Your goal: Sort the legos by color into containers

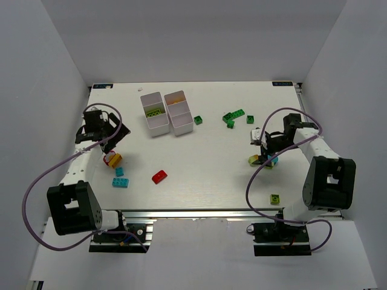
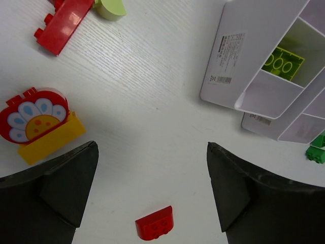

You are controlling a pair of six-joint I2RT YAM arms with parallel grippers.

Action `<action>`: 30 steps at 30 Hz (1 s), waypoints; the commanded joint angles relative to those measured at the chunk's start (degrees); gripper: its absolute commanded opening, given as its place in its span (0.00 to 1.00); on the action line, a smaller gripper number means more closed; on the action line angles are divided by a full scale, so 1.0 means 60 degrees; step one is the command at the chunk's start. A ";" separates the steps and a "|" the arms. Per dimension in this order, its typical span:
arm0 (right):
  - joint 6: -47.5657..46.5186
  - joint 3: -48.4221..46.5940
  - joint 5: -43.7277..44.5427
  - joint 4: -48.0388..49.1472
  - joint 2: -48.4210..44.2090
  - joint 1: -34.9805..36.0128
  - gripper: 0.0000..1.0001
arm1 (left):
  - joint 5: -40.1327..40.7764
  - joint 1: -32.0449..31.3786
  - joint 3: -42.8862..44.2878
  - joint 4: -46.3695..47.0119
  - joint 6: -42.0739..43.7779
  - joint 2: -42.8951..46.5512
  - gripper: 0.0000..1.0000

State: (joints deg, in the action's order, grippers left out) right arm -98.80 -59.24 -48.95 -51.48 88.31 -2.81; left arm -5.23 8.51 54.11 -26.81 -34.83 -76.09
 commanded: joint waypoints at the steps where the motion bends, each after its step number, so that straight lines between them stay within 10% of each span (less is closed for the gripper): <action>1: 0.1144 -0.0467 -0.0235 0.0612 -0.0305 0.0043 0.89 | 0.0535 0.0046 0.0897 -0.0073 0.0355 -0.0338 0.96; 30: -0.3015 0.0162 0.1698 -0.0355 0.0075 0.0029 0.88 | -0.0753 0.0031 -0.0097 0.0718 0.0692 -0.0179 0.95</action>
State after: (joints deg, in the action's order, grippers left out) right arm -111.24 -57.21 -40.36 -51.66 87.00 -2.72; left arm -8.12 8.51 54.11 -23.86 -31.68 -80.55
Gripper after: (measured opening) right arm 0.880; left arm 0.951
